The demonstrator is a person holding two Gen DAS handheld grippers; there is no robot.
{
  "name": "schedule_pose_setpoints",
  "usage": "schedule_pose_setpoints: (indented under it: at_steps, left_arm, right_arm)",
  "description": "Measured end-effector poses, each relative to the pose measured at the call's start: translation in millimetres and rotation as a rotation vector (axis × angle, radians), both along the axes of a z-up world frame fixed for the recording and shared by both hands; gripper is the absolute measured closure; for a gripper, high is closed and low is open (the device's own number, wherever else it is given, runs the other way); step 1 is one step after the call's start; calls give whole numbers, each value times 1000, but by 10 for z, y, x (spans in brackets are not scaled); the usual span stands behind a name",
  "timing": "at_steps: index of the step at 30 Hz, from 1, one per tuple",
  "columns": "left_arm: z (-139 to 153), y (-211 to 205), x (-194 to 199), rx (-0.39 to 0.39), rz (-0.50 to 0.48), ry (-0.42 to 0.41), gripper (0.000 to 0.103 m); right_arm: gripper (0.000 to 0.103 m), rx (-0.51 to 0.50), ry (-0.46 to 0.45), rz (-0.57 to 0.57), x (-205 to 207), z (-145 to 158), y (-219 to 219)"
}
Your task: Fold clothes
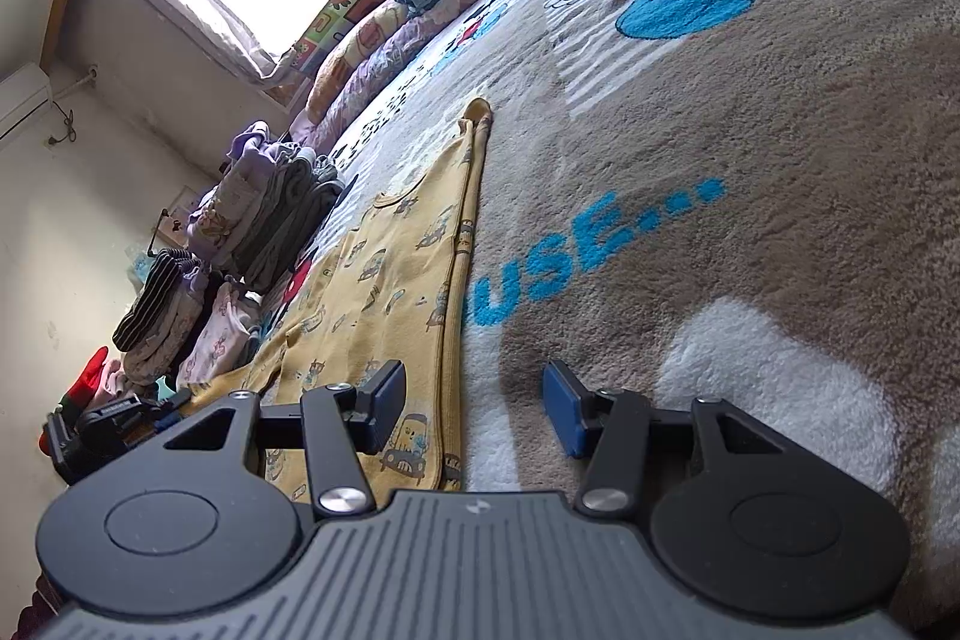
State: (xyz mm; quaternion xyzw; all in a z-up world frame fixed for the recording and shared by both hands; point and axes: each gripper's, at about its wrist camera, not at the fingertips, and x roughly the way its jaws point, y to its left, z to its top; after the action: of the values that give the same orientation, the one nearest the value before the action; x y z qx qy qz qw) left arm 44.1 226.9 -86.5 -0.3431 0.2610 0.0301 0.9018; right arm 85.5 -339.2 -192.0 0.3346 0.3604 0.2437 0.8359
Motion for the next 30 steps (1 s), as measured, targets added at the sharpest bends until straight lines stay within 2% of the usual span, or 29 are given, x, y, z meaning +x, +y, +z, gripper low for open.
schedule_pose_setpoints:
  at_steps: [10,16,22,26,30]
  left_arm:
    - [379,-747,261,60,-180,-69,96]
    - [466,-1239,460,93,-297,-85,96]
    - [381,-1829,625,190,-427,-58,96]
    - [207,-2230,712,310,-497,-16,96]
    - [-37,-2501,788,353,-579,19,96]
  right_arm:
    - [51,40,-25,3,2,31,-29]
    - [52,73,-56,23,-3,70,-26]
    - [52,123,-86,46,-7,117,-23]
    - [52,162,-102,60,-14,140,-38]
    - [52,194,-107,70,-17,144,-48]
